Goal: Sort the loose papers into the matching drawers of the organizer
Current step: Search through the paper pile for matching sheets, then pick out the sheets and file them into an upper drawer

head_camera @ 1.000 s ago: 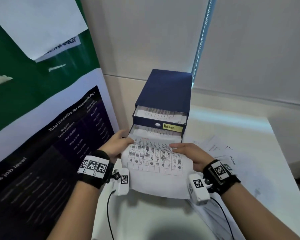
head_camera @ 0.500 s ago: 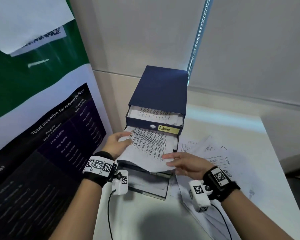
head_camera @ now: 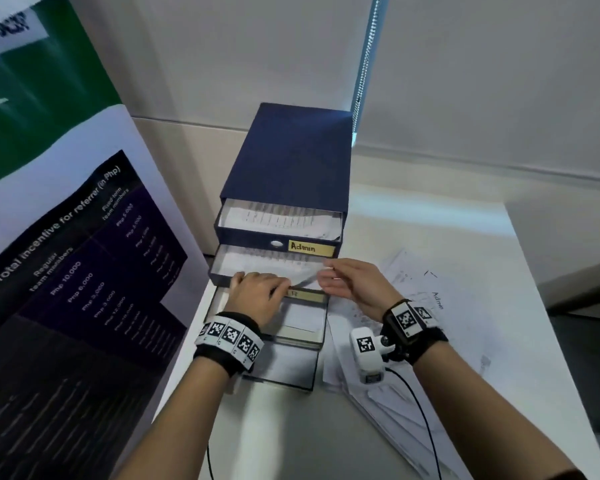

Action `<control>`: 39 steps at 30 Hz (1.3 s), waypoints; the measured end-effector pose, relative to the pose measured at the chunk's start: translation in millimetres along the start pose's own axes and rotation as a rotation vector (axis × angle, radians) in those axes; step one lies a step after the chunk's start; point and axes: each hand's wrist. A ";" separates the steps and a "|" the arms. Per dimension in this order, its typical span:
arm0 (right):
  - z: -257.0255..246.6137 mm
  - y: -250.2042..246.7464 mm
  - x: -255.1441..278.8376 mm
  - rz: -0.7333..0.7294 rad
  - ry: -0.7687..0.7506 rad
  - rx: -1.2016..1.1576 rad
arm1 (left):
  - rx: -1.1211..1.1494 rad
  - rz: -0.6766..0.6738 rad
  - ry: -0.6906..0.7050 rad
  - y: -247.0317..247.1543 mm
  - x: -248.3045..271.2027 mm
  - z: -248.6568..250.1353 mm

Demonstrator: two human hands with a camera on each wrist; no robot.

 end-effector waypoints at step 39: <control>45.6 -292.4 44.0 0.664 -0.151 0.466 | 0.783 -0.296 -0.062 108.7 -53.5 221.3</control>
Point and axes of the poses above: each hand's wrist, its own x-axis away from the middle knuckle, its own y-axis out of the palm, z = x × y, and after that the axes turned 15 degrees about -x, right-handed
